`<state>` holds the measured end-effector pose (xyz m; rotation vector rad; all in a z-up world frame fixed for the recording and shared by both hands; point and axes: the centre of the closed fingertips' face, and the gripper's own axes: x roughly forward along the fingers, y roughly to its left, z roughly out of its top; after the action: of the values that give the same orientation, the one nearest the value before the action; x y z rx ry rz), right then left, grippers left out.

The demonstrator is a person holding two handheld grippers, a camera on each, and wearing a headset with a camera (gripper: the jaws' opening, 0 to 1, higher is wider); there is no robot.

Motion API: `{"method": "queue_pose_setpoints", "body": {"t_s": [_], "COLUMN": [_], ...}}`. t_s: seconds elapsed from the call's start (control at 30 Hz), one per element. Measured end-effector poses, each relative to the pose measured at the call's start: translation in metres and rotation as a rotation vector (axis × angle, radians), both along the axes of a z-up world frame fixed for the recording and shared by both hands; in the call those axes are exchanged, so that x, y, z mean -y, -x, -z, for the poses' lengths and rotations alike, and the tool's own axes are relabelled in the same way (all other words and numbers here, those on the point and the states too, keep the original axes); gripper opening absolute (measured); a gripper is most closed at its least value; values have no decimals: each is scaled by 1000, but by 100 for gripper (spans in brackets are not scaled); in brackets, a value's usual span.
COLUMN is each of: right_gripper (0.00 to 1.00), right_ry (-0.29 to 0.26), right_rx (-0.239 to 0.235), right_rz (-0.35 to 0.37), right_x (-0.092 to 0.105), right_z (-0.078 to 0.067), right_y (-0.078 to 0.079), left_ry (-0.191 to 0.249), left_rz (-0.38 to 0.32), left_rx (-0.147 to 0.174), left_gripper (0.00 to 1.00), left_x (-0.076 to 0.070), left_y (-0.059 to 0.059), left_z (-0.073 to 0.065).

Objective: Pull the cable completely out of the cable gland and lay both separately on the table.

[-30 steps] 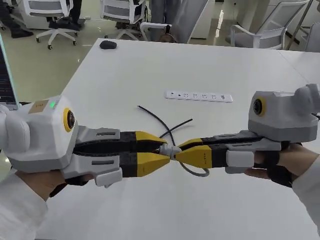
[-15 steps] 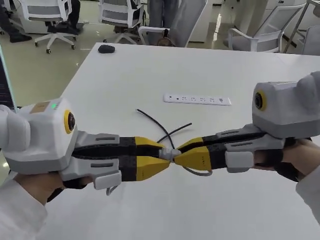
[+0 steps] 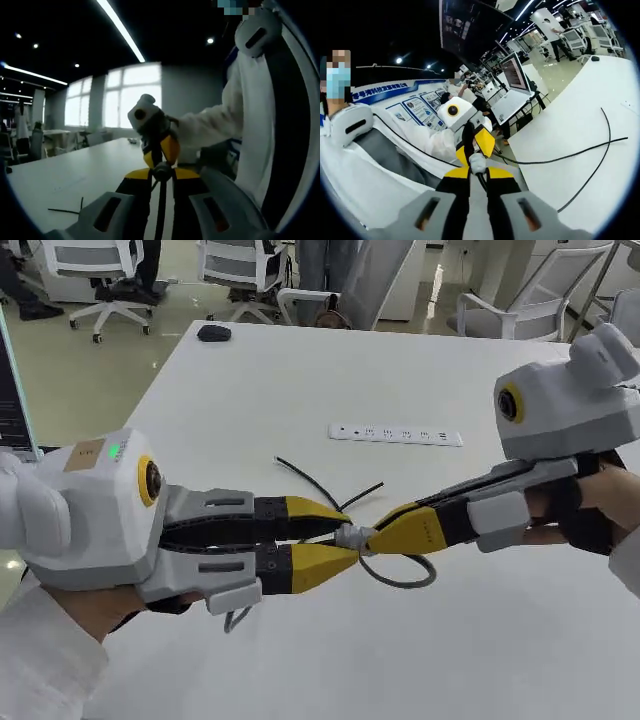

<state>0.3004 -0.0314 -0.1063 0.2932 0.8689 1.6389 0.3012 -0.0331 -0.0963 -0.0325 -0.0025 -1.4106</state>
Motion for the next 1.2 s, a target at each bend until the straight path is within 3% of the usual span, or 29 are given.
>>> {"method": "queue_pose_setpoints", "body": {"t_s": [0.07,0.13,0.23,0.3,0.33,0.37,0.47,0.5,0.53,0.67,0.7,0.8,0.9,0.93,1.03,1.2], "right_gripper": [8,8,8,7,7,7,7,7,7,8,8,8,8,8,8,9], "right_ry": [3,10,1,-10,-17,-14,-9,-22,-27,-35,-39,-44,-13,-13,-28,-49], "right_rx": [14,36,82,173,210,203,213,269,283,347,395,468,592,612,659,681], "right_rz": [-4,-3,24,35,34,34,39,44,44,54,58,62,44,47,60,75], "right_x": [-2,-2,-4,-6,-6,-6,-6,-6,-6,-6,-6,-5,-7,-7,-10,-11], "right_z": [1,2,1,-1,-2,-3,-1,-1,-1,-1,-1,-2,0,0,-2,-2], "right_y": [0,-2,-5,-6,-4,-3,-1,-3,-3,-1,-3,-3,-4,-4,-5,-8], "left_ry": [-13,-22,-7,32,45,73,81,91,104,129,136,160,164,173,184,170], "left_rz": [3,-6,-34,-22,-16,-15,-9,-13,-12,-6,-6,1,1,2,1,-2], "left_rx": [-36,-54,-106,-210,-232,-247,-279,-334,-322,-360,-372,-415,-452,-469,-470,-444], "left_gripper": [16,15,14,14,13,13,13,13,13,13,13,13,13,13,13,13], "left_x": [-1,-2,-5,-8,-8,-8,-9,-9,-9,-10,-10,-9,-10,-10,-12,-12], "left_y": [-2,-5,-10,-10,-10,-9,-9,-9,-11,-13,-14,-15,-16,-17,-18,-17], "left_z": [1,3,4,6,6,4,7,9,7,6,5,4,7,7,5,3]}}
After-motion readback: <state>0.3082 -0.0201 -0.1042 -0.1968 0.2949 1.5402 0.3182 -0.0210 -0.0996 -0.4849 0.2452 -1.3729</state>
